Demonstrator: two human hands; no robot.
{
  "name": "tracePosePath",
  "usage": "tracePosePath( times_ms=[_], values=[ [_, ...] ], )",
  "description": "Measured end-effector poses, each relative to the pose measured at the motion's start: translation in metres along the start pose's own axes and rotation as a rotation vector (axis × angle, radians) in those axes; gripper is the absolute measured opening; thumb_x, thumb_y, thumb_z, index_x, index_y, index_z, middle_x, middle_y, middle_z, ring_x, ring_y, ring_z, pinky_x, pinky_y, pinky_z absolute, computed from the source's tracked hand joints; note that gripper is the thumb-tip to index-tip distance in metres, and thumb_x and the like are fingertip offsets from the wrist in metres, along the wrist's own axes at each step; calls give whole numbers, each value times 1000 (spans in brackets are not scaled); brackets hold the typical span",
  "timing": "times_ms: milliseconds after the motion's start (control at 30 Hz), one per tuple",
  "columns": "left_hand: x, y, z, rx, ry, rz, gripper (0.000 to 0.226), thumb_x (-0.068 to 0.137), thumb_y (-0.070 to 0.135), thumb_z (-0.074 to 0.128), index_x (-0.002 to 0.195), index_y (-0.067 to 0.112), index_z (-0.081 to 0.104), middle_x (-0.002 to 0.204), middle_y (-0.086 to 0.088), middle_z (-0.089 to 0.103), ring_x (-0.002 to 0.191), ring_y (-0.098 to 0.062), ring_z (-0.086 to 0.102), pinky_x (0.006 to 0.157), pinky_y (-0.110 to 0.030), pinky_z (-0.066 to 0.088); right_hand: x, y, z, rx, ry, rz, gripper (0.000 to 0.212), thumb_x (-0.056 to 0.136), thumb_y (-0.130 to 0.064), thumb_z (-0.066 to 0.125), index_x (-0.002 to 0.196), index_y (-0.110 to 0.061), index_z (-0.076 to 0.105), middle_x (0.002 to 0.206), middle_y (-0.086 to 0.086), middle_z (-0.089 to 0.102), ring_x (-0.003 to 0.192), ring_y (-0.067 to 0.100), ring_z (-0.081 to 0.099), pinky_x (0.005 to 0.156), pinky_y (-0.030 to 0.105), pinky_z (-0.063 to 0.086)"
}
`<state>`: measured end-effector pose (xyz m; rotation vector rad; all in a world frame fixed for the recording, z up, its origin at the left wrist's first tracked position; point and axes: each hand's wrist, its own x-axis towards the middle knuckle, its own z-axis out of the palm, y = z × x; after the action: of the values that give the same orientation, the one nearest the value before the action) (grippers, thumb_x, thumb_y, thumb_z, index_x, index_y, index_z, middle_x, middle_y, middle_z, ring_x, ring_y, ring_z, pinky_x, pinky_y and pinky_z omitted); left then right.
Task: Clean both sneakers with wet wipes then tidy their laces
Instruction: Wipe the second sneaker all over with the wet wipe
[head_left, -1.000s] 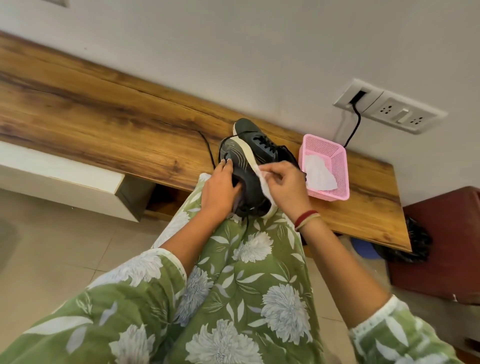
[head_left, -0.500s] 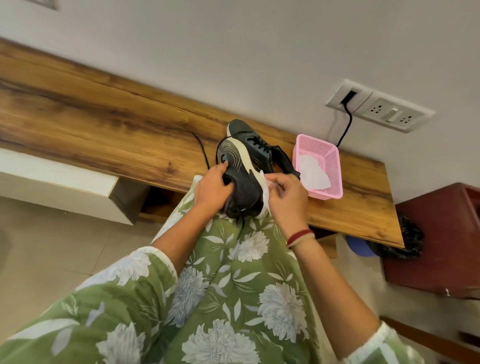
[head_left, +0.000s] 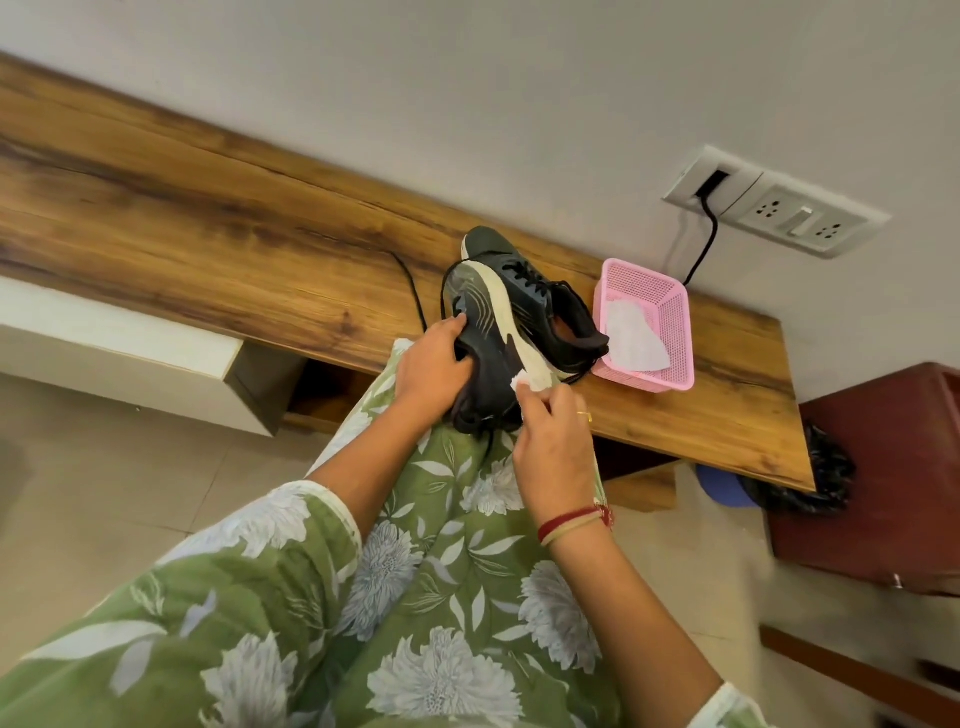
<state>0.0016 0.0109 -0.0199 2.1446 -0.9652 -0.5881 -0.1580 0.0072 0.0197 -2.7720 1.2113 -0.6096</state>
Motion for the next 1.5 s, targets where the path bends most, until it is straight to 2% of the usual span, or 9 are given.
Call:
tracePosePath(
  times_ms=[267, 433, 567, 633, 800, 967, 1133, 1367, 1500],
  values=[
    [3, 1, 1, 20, 4, -26, 56, 90, 19, 54, 144, 21, 40, 140, -4, 50, 121, -25, 53, 94, -39, 47, -26, -6, 1, 149, -122, 19, 38, 70, 11, 65, 103, -7, 70, 78, 5, 52, 72, 23, 52, 56, 34, 49],
    [1, 2, 0, 22, 12, -9, 57, 90, 19, 54, 144, 19, 39, 140, -5, 51, 120, -25, 53, 92, -39, 48, 23, -7, -25, 390, 123, 193, 28, 87, 1, 55, 109, -10, 68, 87, -3, 48, 80, 13, 48, 68, 14, 35],
    [-1, 3, -1, 23, 8, -8, 57, 89, 18, 54, 144, 18, 39, 139, -5, 51, 120, -26, 53, 92, -40, 47, 45, -5, -11, 225, -75, 82, 26, 89, -3, 54, 111, -8, 67, 92, 10, 54, 84, 24, 52, 71, 28, 42],
    [-1, 1, -1, 19, 4, -7, 58, 88, 17, 55, 144, 18, 39, 140, -5, 51, 121, -25, 53, 94, -40, 47, 29, -8, -1, 154, -75, 17, 26, 83, 3, 59, 107, -4, 67, 85, 13, 53, 75, 28, 52, 63, 36, 47],
    [-1, 3, -2, 25, 8, 4, 56, 88, 18, 55, 143, 17, 41, 137, -6, 53, 119, -25, 54, 93, -40, 48, -2, -16, 7, 211, -57, 8, 27, 81, 4, 63, 107, -4, 67, 80, 10, 51, 68, 25, 52, 54, 31, 45],
    [0, 4, -3, 26, 5, 9, 56, 88, 21, 55, 143, 18, 41, 137, -5, 53, 118, -25, 55, 91, -39, 48, 11, -17, -10, 446, -15, 172, 26, 85, 1, 57, 104, -12, 70, 85, -2, 47, 75, 11, 49, 65, 10, 37],
    [-2, 5, -2, 47, 1, 8, 57, 89, 20, 56, 144, 17, 39, 140, -5, 50, 121, -24, 53, 93, -38, 47, 25, -19, -5, 401, -43, 211, 25, 88, -3, 56, 107, -12, 69, 88, -2, 46, 79, 14, 49, 71, 26, 45],
    [-1, 3, -4, 32, -5, 13, 58, 88, 16, 57, 144, 16, 39, 138, -6, 51, 121, -25, 53, 93, -38, 46, 6, -28, -9, 501, -198, 190, 21, 88, -5, 56, 100, -14, 70, 88, -1, 52, 76, 11, 50, 69, 19, 41],
    [0, 4, -1, 30, -1, 9, 59, 88, 18, 57, 144, 17, 39, 142, -5, 49, 122, -24, 52, 94, -39, 47, 27, -13, -14, 432, -101, 253, 23, 89, -3, 53, 104, -11, 69, 91, -1, 48, 82, 14, 50, 75, 28, 46]
  ],
)
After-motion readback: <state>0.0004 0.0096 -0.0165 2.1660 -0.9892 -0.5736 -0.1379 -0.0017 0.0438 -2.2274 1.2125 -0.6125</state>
